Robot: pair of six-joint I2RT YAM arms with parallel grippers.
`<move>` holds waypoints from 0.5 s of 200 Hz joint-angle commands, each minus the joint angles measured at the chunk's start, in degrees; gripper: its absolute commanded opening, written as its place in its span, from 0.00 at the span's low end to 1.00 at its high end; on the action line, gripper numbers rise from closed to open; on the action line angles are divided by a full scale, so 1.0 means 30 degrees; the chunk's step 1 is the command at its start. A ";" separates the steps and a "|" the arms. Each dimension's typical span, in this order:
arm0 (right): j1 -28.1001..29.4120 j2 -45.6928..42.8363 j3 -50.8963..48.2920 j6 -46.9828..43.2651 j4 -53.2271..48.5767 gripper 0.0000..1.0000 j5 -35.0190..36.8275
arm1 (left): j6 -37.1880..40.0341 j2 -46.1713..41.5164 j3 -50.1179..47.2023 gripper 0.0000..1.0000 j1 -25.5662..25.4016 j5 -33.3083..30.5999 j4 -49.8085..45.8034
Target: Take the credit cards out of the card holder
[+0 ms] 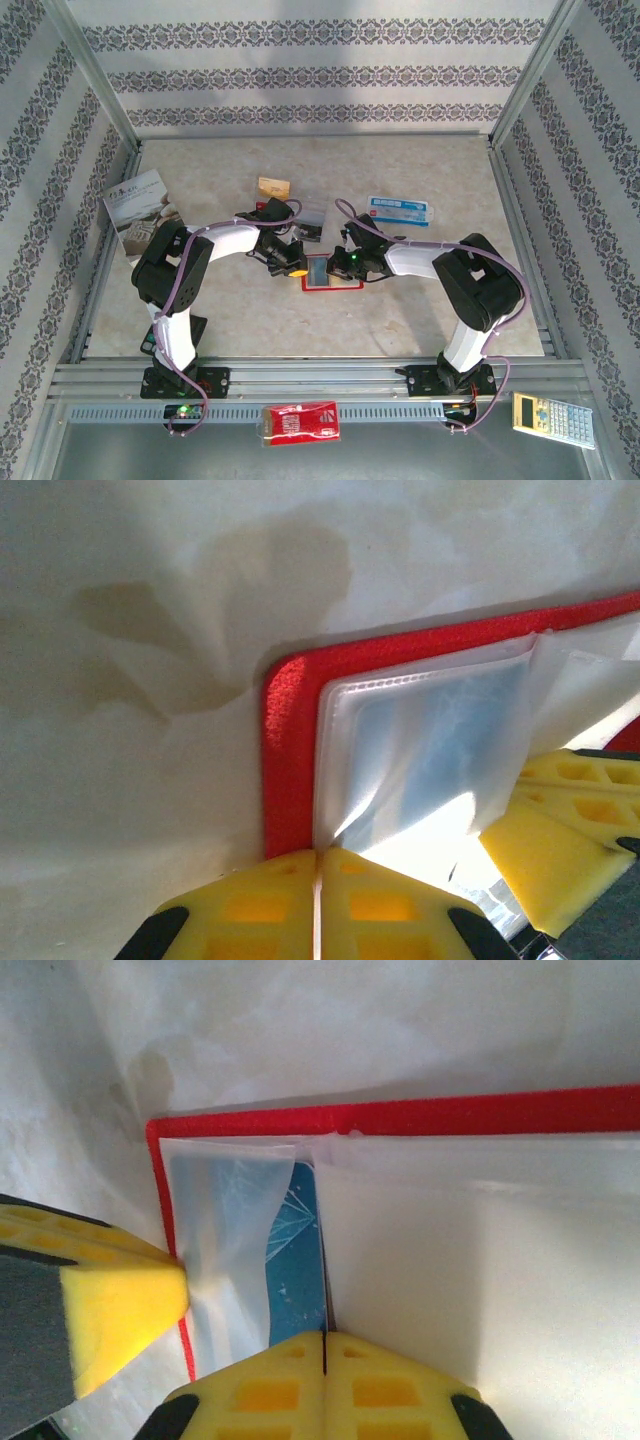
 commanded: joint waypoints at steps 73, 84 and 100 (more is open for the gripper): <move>-0.0489 -0.1683 -0.1119 -0.0126 0.0145 0.00 0.1374 | 0.0460 0.0732 -0.0647 0.15 0.0145 -0.2588 -0.0802; -0.0612 -0.1795 -0.1180 -0.0086 -0.0030 0.00 0.1601 | 0.0506 0.0698 -0.0579 0.15 0.0166 -0.2636 -0.0896; -0.0724 -0.1914 -0.1252 -0.0116 -0.0132 0.00 0.1768 | 0.0550 0.0615 -0.0518 0.15 0.0197 -0.2674 -0.0947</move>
